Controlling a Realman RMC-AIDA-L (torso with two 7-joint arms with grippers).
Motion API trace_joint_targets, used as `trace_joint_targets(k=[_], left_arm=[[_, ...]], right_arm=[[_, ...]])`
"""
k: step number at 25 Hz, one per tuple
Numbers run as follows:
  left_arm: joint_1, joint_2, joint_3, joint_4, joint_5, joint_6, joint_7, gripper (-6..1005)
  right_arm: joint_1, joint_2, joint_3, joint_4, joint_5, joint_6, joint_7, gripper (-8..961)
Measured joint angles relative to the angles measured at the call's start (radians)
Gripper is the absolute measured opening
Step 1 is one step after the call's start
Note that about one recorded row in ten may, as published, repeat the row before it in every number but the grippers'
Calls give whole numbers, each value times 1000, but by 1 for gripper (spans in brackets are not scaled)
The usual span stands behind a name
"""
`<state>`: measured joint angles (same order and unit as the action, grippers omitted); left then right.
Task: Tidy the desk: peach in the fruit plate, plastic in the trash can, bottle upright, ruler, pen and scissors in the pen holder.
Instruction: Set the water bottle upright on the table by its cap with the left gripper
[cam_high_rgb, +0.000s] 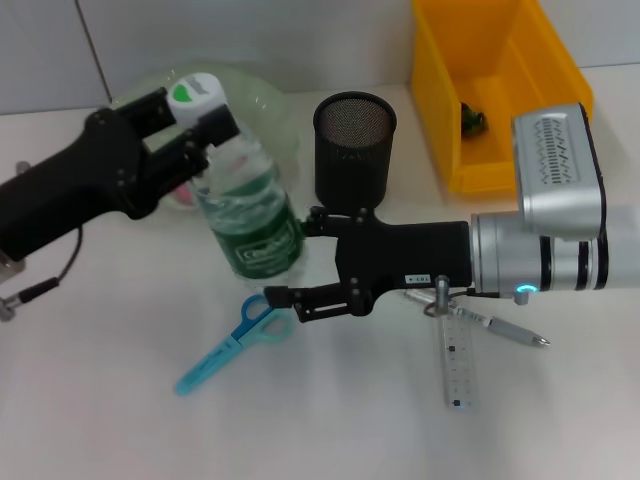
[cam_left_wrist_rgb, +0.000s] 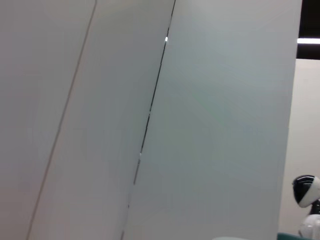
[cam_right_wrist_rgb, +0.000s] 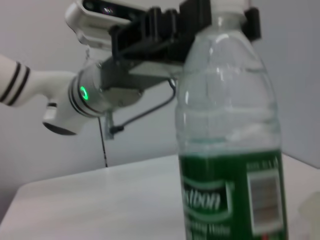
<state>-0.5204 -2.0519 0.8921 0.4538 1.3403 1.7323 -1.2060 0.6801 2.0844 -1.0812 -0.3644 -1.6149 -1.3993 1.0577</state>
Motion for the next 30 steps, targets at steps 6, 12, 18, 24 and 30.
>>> trace_joint_targets(k=[6, 12, 18, 24, 30], left_arm=[[8, 21, -25, 0, 0, -14, 5, 447], [17, 20, -32, 0, 0, -54, 33, 447], [37, -8, -32, -4, -2, -152, 138, 447], [45, -18, -33, -25, -14, -212, 202, 447], [50, -17, -33, -90, -67, -272, 284, 446]], right_arm=[[-30, -1, -5, 1, -2, 45, -7, 823], [-73, -3, 12, -21, 13, 58, -18, 823], [-142, -5, 111, -68, 98, 34, -41, 823], [-182, -5, 166, -70, 211, 19, -86, 823], [-210, -5, 224, -62, 328, -2, -107, 823]])
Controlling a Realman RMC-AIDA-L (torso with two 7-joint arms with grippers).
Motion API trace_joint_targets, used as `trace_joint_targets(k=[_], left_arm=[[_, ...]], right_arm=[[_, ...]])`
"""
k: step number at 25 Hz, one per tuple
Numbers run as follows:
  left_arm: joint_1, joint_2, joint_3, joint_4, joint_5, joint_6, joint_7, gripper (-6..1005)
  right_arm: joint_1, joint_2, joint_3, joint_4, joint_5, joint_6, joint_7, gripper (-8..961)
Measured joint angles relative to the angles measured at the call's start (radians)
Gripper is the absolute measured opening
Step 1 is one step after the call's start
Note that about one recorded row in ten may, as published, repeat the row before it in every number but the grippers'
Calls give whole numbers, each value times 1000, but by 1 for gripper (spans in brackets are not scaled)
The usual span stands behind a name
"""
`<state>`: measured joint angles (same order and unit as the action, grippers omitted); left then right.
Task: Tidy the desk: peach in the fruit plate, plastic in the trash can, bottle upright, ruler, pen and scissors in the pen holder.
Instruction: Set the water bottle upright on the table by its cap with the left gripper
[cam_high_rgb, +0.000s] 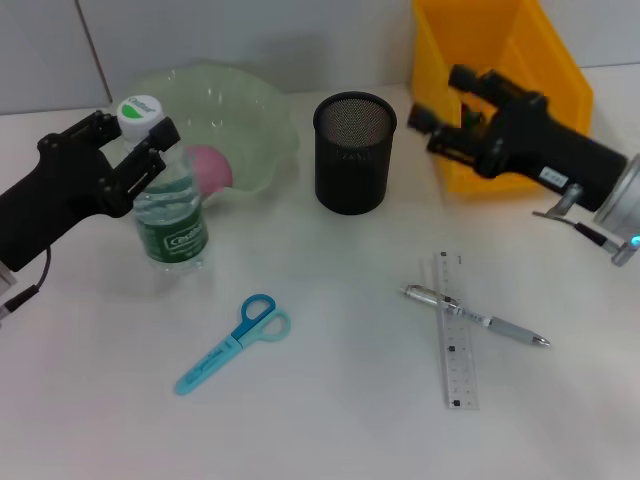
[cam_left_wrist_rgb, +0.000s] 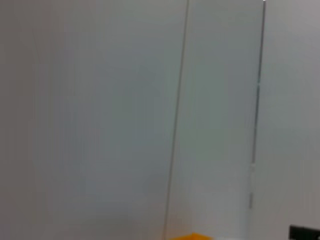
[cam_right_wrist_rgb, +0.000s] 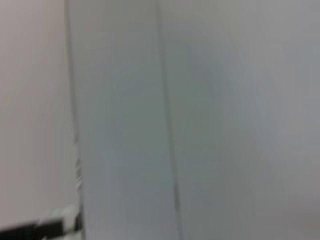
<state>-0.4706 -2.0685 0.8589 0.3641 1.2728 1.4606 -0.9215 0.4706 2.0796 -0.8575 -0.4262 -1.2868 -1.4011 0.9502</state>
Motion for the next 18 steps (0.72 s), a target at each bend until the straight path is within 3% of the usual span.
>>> trace_joint_targets(k=[10, 15, 18], left_arm=[[0, -3, 0, -90, -94, -61, 110, 446], [-11, -5, 0, -126, -105, -72, 158, 447], [-15, -6, 0, -132, -107, -73, 172, 448]], right_arm=[[5, 2, -1, 38, 78, -5, -48, 823], [2, -3, -14, 29, 42, -10, -8, 823], [-21, -14, -16, -42, -61, -12, 111, 823]])
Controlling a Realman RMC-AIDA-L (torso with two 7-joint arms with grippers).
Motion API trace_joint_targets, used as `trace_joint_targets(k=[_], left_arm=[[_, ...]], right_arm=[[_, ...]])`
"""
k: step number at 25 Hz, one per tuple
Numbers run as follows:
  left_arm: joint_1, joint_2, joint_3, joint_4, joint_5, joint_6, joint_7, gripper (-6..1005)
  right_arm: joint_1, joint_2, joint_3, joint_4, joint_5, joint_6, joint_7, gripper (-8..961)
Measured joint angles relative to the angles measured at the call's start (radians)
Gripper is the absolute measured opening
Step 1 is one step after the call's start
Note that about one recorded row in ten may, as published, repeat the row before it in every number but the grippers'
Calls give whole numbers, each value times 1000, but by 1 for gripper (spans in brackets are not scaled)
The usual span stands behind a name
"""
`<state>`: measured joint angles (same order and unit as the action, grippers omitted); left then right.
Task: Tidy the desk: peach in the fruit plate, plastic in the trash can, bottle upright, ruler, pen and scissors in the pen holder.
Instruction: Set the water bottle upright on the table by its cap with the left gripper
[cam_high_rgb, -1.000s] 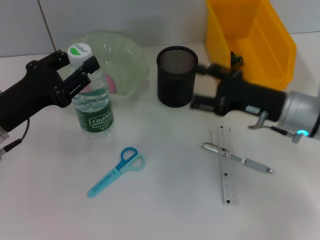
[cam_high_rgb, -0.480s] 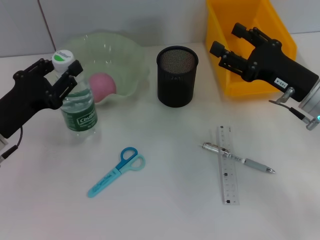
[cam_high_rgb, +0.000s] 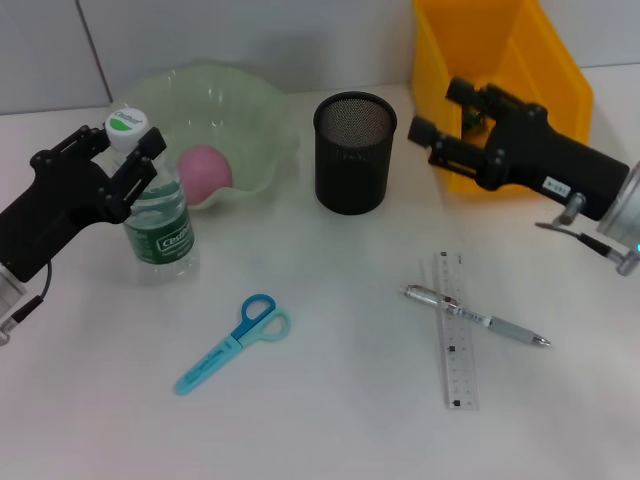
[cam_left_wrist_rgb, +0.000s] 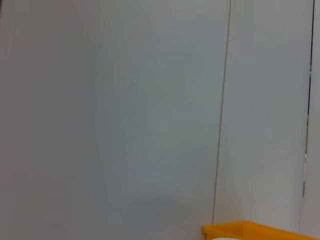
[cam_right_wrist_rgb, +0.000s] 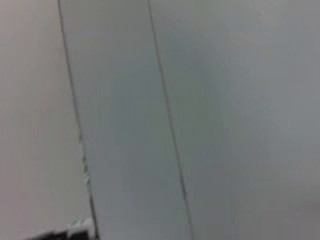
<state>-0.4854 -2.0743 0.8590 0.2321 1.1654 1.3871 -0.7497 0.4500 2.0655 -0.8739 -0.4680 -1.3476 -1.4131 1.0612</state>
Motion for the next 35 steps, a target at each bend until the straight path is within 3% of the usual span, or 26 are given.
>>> trace_joint_targets(k=[6, 8, 13, 18, 35], left_arm=[[-7, 0, 0, -21, -19, -11, 24, 446], [-12, 0, 0, -37, -35, -13, 36, 446], [-20, -1, 0, -50, -41, -18, 39, 448], [-29, -4, 0, -63, -41, -22, 39, 446], [-32, -4, 7, -78, -43, -45, 40, 447]], right_arm=[[-36, -5, 2, -178, -194, -30, 208, 823], [-36, -18, 11, -277, -344, -82, 348, 823], [-14, -36, 14, -388, -513, -178, 500, 823], [-8, -41, 32, -454, -579, -240, 559, 823], [-5, -44, 43, -454, -612, -250, 561, 822]])
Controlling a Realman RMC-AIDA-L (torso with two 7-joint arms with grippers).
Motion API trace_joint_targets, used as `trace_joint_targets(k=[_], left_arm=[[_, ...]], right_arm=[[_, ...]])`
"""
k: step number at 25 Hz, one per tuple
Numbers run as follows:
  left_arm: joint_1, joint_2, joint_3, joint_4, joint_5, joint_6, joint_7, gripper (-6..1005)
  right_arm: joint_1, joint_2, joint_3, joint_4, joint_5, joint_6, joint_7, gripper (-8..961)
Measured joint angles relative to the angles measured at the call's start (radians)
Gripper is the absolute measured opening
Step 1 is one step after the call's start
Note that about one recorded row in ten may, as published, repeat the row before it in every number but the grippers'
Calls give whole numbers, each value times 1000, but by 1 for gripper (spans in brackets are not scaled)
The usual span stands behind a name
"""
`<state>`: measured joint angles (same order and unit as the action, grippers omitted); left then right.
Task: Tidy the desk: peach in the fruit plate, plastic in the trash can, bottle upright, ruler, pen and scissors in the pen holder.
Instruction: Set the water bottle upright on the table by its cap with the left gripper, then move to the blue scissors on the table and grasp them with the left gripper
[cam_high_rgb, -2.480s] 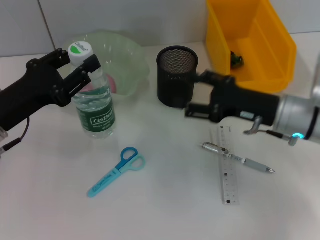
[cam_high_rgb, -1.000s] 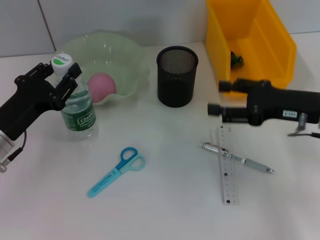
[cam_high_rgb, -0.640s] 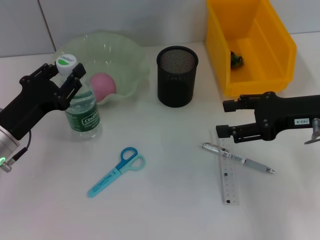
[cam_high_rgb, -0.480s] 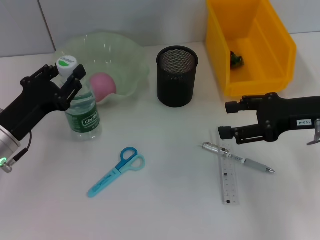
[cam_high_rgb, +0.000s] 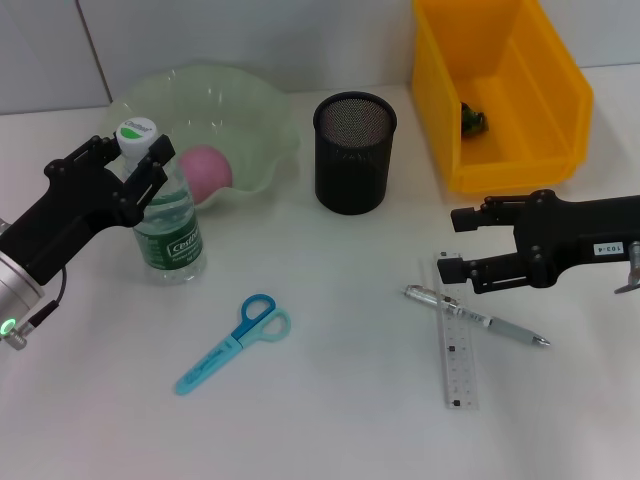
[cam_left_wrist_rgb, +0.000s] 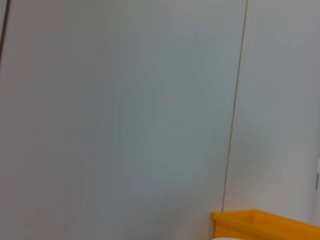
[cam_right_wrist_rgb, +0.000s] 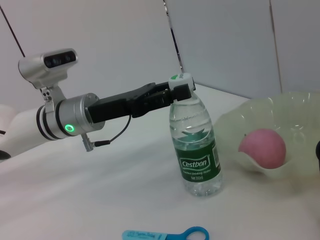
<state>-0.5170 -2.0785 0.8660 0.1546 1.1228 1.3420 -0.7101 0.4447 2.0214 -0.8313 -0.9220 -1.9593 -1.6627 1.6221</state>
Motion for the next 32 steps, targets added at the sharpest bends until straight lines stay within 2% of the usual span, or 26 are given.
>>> trace_joint_targets(k=[13, 18, 26, 29, 32], left_arm=[[2, 0, 4, 0, 0, 3, 0, 446], [3, 0, 4, 0, 1, 8, 0, 505], [13, 6, 17, 7, 11, 54, -18, 665], [32, 13, 50, 40, 13, 78, -90, 735], [87, 19, 110, 149, 14, 92, -221, 787]], right_arm=[[0, 1, -5, 0, -1, 4, 0, 822], [1, 3, -7, 0, -1, 8, 1, 822], [2, 6, -12, 0, -1, 5, 2, 822], [2, 6, -12, 0, -2, 3, 3, 822], [2, 6, -12, 1, -11, 2, 3, 822]])
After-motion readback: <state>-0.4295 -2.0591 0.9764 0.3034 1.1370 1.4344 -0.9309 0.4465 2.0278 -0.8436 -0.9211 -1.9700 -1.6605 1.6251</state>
